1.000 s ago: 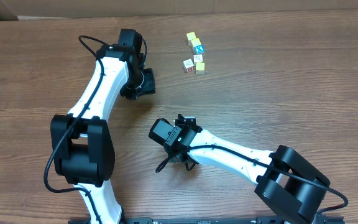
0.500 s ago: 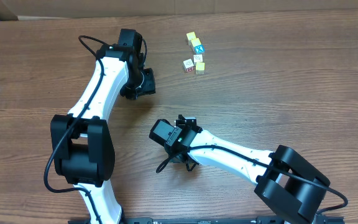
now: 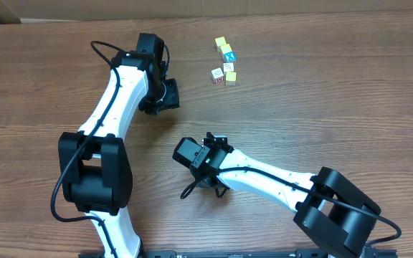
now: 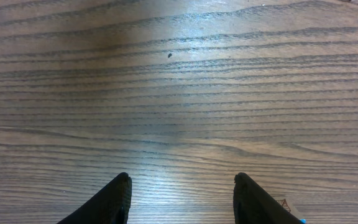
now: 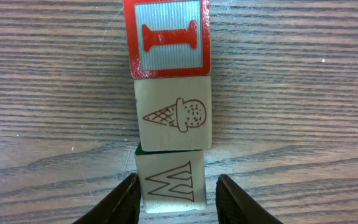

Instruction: Flip 4 blocks

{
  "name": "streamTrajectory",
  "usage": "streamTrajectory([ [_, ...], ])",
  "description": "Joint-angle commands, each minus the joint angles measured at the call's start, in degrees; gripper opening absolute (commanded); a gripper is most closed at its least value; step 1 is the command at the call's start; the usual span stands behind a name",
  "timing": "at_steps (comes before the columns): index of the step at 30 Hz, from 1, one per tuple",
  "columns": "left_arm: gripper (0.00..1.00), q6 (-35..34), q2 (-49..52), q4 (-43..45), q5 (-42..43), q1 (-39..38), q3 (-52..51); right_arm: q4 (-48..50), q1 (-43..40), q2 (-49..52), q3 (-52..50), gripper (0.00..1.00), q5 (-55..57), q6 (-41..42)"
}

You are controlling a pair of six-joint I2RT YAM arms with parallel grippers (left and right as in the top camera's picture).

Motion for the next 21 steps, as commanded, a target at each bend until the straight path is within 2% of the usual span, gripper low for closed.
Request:
streamTrajectory([
  [1,0.46,-0.8,-1.0,-0.2,-0.8,-0.1,-0.4,0.0,-0.5,0.3,-0.6,0.41,1.0,0.0],
  [8,0.46,-0.8,-1.0,-0.1,-0.8,-0.1,-0.4,0.3,-0.5,0.3,-0.6,0.40,1.1,0.0],
  [10,0.46,-0.8,-1.0,-0.2,-0.8,-0.1,-0.4,0.4,-0.5,0.3,-0.6,0.31,1.0,0.0],
  [12,0.46,-0.8,-1.0,-0.2,-0.8,-0.1,-0.4,0.5,-0.5,0.3,-0.6,0.28,1.0,0.0],
  [21,0.46,-0.8,-1.0,-0.2,-0.8,-0.1,-0.4,0.5,-0.5,0.3,-0.6,0.28,1.0,0.0],
])
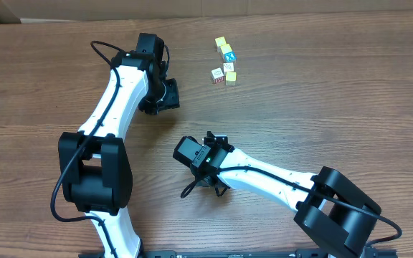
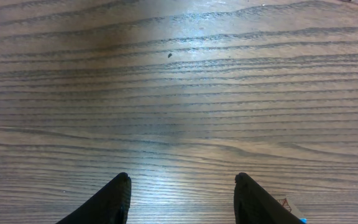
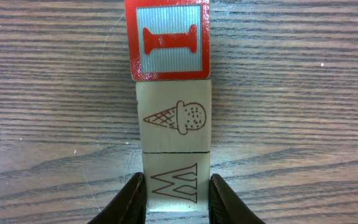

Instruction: Flip 4 blocks

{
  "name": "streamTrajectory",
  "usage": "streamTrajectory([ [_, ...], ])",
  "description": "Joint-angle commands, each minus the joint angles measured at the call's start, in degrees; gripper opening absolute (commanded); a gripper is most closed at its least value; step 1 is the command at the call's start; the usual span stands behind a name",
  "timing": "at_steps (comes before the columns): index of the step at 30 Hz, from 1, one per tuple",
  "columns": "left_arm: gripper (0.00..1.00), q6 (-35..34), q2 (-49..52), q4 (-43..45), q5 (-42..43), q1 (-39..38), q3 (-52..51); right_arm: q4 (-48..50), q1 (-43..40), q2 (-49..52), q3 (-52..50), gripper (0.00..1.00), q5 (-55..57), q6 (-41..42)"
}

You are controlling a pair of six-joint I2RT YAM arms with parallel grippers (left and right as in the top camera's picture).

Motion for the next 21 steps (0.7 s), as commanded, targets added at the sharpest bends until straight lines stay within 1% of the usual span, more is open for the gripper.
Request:
streamTrajectory([
  [1,0.46,-0.8,-1.0,-0.2,-0.8,-0.1,-0.4,0.2,-0.2,0.3,-0.6,0.28,1.0,0.0],
  [3,0.47,-0.8,-1.0,-0.2,-0.8,-0.1,-0.4,0.2,-0.2,0.3,-0.6,0.29,1.0,0.0],
  [4,0.47,-0.8,-1.0,-0.2,-0.8,-0.1,-0.4,0.2,-0.2,0.3,-0.5,0.33,1.0,0.0],
  [5,0.46,-0.8,-1.0,-0.2,-0.8,-0.1,-0.4,0.1,-0.2,0.3,-0.5,0.34,1.0,0.0],
  [9,0.48,-0.8,-1.0,-0.1,-0.8,-0.1,-0.4,-2.0,-0.2,0.1,2.1,0.35,1.0,-0.3],
  [11,0.48,-0.8,-1.0,-0.1,-0.8,-0.1,-0.4,-3.8,-0.3,-0.2,4.4,0.38,1.0,-0.5],
  [16,0.49,-0.8,-1.0,0.0,-0.8,0.0,-0.4,-7.3,-1.3,-1.0,9.3,0.51,0.9,-0.5],
  [18,0.49,-0.8,-1.0,-0.1,-0.8,0.0,-0.4,-7.5,-1.5,-1.0,10.1,0.51,0.3,-0.4],
  [19,0.49,-0.8,-1.0,-0.2,-0.8,0.0,-0.4,-7.5,-1.6,-1.0,10.2,0.53,0.1,-0.4],
  [20,0.49,-0.8,-1.0,-0.2,-0.8,0.0,-0.4,-8.0,-1.6,-1.0,10.2,0.58,0.2,-0.4],
  [21,0.49,-0.8,-1.0,-0.4,-0.8,0.0,-0.4,-8.8,-1.7,-1.0,10.2,0.67,0.5,-0.4],
])
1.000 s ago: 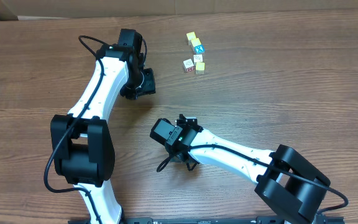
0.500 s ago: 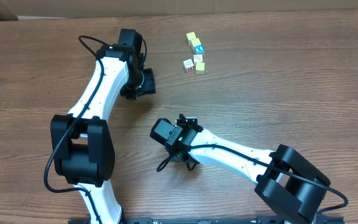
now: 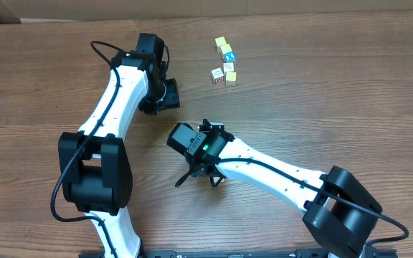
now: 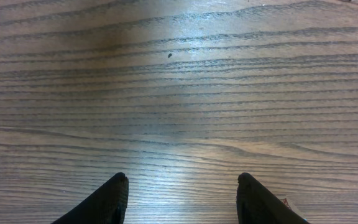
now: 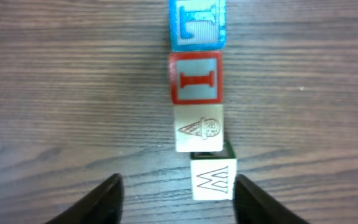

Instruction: Flip 4 blocks

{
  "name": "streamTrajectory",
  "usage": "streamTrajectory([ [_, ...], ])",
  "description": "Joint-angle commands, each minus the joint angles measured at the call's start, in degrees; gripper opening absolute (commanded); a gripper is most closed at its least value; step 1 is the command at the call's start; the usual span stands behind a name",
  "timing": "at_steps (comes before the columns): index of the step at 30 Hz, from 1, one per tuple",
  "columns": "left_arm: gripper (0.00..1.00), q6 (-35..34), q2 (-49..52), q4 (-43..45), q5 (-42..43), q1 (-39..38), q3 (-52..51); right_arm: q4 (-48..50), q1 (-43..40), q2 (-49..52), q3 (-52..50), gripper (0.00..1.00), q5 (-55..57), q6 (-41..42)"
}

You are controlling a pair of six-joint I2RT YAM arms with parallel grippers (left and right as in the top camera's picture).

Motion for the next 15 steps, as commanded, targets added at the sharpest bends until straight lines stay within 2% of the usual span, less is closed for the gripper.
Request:
streamTrajectory([
  [1,0.49,-0.8,-1.0,-0.5,-0.8,0.0,-0.4,-2.0,-0.7,-1.0,1.0,0.72,0.9,-0.5],
  [3,0.49,-0.7,-1.0,-0.6,-0.8,0.0,-0.4,-3.0,-1.2,-1.0,1.0,0.73,1.1,-0.4],
  [4,0.49,-0.7,-1.0,-0.6,-0.8,0.0,-0.4,-3.3,-1.4,-1.0,1.0,0.69,1.1,-0.4],
  [5,0.49,-0.8,-1.0,-0.5,-0.8,0.0,-0.4,-3.7,-1.6,-1.0,1.0,0.57,1.0,-0.3],
  [7,0.50,-0.7,-1.0,-0.5,-0.8,0.0,-0.4,-4.8,-2.1,-1.0,1.0,0.19,0.4,0.1],
  [8,0.50,-0.7,-1.0,-0.6,-0.8,0.0,-0.4,-5.2,-2.3,-1.0,1.0,0.07,-0.5,0.1],
  [9,0.50,-0.7,-1.0,-0.6,-0.8,0.0,-0.4,-5.6,-2.6,-1.0,1.0,0.04,-1.3,0.0],
  [15,0.50,-0.5,-1.0,-0.6,-0.8,0.0,-0.4,-6.4,-3.0,-1.0,-1.1,0.04,-3.0,1.7],
])
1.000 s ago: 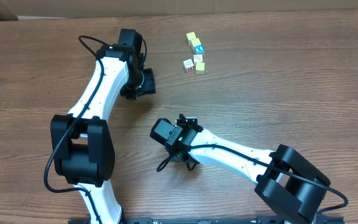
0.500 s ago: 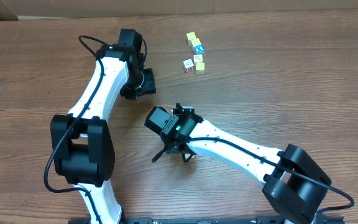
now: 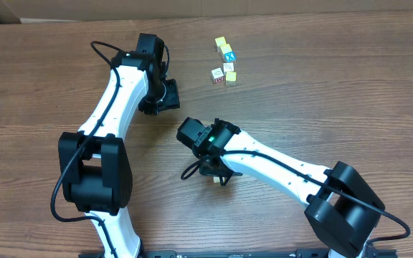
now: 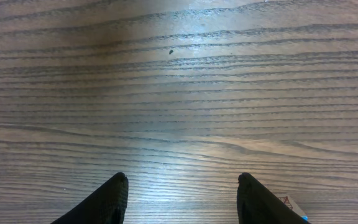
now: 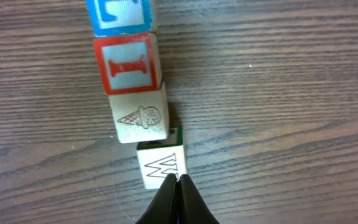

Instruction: Flip 4 blocks

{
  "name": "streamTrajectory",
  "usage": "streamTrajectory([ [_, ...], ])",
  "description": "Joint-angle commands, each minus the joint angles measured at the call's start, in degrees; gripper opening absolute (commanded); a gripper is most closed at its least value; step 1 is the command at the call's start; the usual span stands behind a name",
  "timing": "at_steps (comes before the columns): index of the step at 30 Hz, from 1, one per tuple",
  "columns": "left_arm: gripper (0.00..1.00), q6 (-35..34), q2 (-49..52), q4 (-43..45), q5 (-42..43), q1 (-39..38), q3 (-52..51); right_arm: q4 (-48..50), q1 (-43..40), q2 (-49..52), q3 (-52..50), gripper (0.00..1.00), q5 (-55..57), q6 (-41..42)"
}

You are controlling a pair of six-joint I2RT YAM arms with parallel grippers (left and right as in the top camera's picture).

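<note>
In the right wrist view a row of blocks lies on the wood: a blue letter block (image 5: 120, 15), a red I block (image 5: 128, 65), an ice-cream block (image 5: 141, 118) and a W block (image 5: 161, 164) set slightly to the right, a green side showing. My right gripper (image 5: 178, 179) is shut with nothing between its fingers, tips over the W block's near edge. From overhead that gripper (image 3: 214, 170) hides most of the row. My left gripper (image 4: 182, 182) is open over bare wood, seen overhead at the back left (image 3: 165, 95).
A cluster of several small blocks (image 3: 225, 61) sits at the back of the wooden table (image 3: 335, 107). A block corner (image 4: 291, 204) shows beside my left gripper's right finger. A cardboard edge runs along the far side.
My right gripper was wide open above the row; now it is shut on nothing and sits further right and nearer the W block. The left arm has not moved.
My right gripper stood low and open around the W block at the end of the row. Then its fingers pressed on that block. Then it was higher and wide open, the W block resting slightly right of the row, W still up. Now it is shut and empty.
</note>
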Motion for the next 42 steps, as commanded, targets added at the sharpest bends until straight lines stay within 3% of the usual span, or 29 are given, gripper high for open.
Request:
streamTrajectory([
  [1,0.50,-0.5,-1.0,-0.1,-0.8,0.0,-0.4,-0.1,-0.1,-1.0,-1.8,0.04,-0.8,2.3],
  [15,0.50,-0.5,-1.0,-0.1,-0.8,0.0,-0.4,6.9,-1.3,-1.0,-9.0,0.04,0.0,4.2],
  [42,0.50,-0.6,-1.0,0.0,-0.8,0.0,-0.4,9.6,-1.3,-1.0,-9.0,0.04,-2.4,4.2],
])
